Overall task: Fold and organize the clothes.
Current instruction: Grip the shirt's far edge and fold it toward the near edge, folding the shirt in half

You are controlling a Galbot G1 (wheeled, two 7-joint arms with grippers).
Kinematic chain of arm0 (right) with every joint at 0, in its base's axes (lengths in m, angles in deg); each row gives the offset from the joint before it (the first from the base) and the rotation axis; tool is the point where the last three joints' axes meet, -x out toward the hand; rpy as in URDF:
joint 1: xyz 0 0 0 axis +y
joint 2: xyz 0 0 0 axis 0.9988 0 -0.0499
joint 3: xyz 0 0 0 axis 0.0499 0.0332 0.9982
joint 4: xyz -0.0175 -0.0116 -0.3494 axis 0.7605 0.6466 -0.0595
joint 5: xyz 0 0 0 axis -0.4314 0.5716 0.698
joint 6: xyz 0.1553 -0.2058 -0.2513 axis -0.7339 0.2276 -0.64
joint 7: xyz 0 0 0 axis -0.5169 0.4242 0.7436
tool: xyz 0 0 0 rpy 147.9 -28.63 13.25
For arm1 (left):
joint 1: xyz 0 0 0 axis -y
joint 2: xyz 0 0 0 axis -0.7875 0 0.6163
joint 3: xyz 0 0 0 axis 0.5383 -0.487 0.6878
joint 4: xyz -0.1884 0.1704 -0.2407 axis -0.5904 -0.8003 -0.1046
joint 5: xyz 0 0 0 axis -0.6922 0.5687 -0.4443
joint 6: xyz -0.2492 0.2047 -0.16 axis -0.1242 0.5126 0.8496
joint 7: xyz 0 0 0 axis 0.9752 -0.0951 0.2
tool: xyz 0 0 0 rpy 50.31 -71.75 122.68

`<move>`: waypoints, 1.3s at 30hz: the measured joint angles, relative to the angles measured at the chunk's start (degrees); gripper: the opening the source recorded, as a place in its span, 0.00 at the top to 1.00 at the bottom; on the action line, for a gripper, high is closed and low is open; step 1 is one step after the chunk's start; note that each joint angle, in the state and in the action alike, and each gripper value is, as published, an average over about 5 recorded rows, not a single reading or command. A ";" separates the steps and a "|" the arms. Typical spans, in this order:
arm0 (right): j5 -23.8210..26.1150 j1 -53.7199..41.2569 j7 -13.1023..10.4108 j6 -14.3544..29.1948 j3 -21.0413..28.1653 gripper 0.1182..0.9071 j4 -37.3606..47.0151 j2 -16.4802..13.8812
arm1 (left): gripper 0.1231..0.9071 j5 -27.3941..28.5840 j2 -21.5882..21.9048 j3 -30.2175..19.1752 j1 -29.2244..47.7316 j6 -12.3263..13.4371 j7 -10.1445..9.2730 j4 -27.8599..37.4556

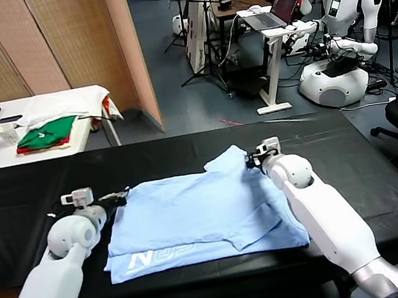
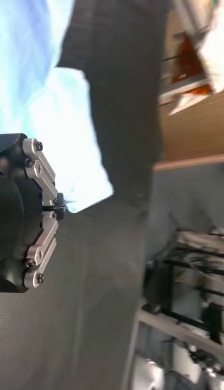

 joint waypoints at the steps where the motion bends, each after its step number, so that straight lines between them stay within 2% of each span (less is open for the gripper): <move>1: -0.06 0.62 0.07 0.00 -0.32 0.97 -1.00 -0.47 | 0.97 -0.12 0.23 0.19 -0.32 0.02 -0.12 -0.59; 9: -0.66 6.29 -0.06 -2.03 -3.18 0.97 -9.08 -4.33 | 0.97 -0.89 2.52 2.69 -4.02 0.04 -0.58 -6.17; 16: -0.85 12.93 -3.03 -7.89 -5.56 0.97 -18.27 -7.57 | 0.97 -0.80 4.51 6.15 -9.02 -0.07 -0.48 -12.08; 20: -0.88 17.84 -4.30 -8.23 -7.05 0.97 -24.23 -9.09 | 0.97 -0.34 5.17 8.16 -12.15 -0.53 -0.39 -15.44; 24: -0.71 22.47 -4.60 -8.24 -8.32 0.97 -28.63 -10.27 | 0.97 0.42 5.11 9.65 -15.02 -1.31 -0.33 -18.38; 31: 0.89 29.05 -4.50 -8.25 -8.95 0.97 -32.16 -11.30 | 0.97 3.25 3.98 11.04 -20.67 -2.83 -0.19 -22.61; 39: 1.65 32.15 -4.36 -8.25 -9.13 0.97 -32.48 -11.06 | 0.97 7.38 1.92 12.31 -26.60 -2.73 0.20 -24.53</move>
